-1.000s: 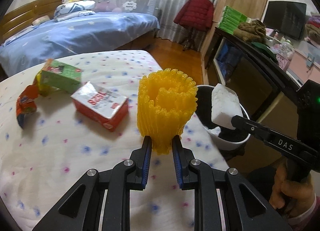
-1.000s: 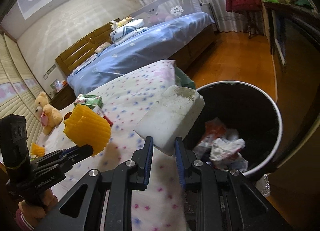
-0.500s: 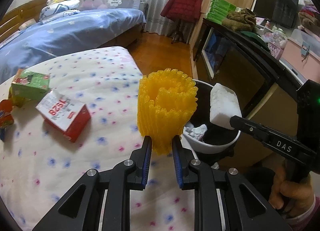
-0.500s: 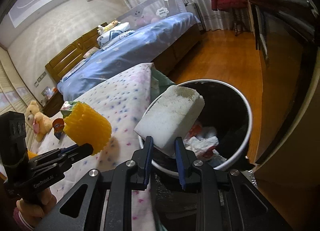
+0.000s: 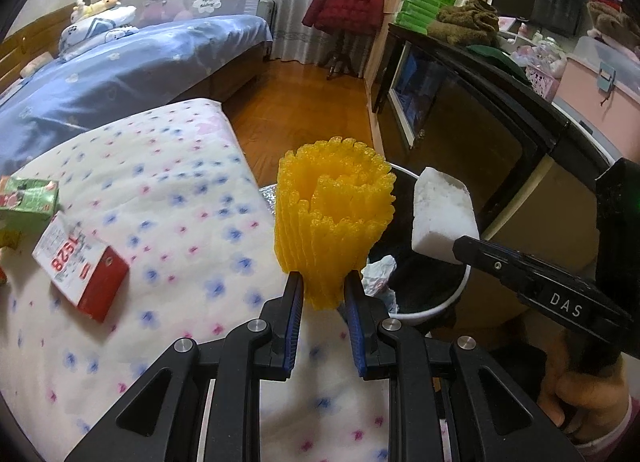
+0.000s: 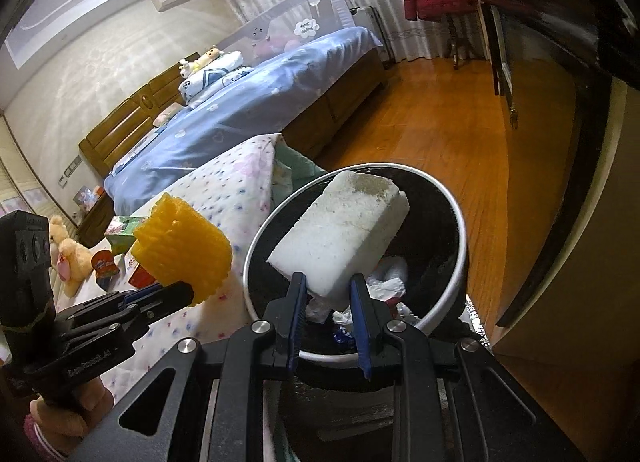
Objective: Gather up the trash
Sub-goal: 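Carry the cup and foam block over the bin and open both tools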
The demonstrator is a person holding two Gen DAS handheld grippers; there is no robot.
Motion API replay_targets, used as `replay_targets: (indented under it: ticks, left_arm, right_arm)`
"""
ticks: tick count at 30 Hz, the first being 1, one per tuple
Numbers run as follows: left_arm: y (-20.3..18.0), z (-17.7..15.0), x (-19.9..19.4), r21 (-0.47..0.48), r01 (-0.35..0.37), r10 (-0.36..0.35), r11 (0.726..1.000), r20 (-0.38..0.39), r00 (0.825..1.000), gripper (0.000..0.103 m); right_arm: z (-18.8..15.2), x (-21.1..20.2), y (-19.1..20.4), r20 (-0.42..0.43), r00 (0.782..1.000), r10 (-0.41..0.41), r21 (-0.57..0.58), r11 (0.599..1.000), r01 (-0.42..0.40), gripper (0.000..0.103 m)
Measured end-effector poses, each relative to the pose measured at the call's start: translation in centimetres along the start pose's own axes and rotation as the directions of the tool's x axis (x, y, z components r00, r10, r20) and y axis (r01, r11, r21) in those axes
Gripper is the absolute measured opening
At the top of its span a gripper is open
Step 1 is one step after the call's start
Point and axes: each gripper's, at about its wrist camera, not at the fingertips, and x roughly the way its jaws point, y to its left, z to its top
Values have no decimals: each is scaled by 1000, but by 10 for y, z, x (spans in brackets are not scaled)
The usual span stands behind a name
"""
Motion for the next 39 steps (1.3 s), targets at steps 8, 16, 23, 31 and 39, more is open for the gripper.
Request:
replay_targets:
  ticks: [8,16,23,31,39]
  left_arm:
    - [-7,11,23,16,-3,3,1000,-27,1000,20]
    - [-10,21,38,21,4,-3,1000,-46,999,20]
    - [-12,26,46,31,8,-6,999,-57,998,21]
    - [-17,29,54,45,3,0,999,-74,997,22]
    - [-17,32,52,27,17,-15,999,-76,997,41]
  right_arm:
    - [4,-1,-14,2,1000,-12,23,1000,12,22]
    - [10,4,-20,-1,1000,-24,32,999,24,22]
    - [13,9,-23,-9,1000,-28,36,999,28,23]
    - [13,15,-27,-22,999,-37,44,998,38,23]
    - [17,18,-35,-33,999,-24,75,997,26,29]
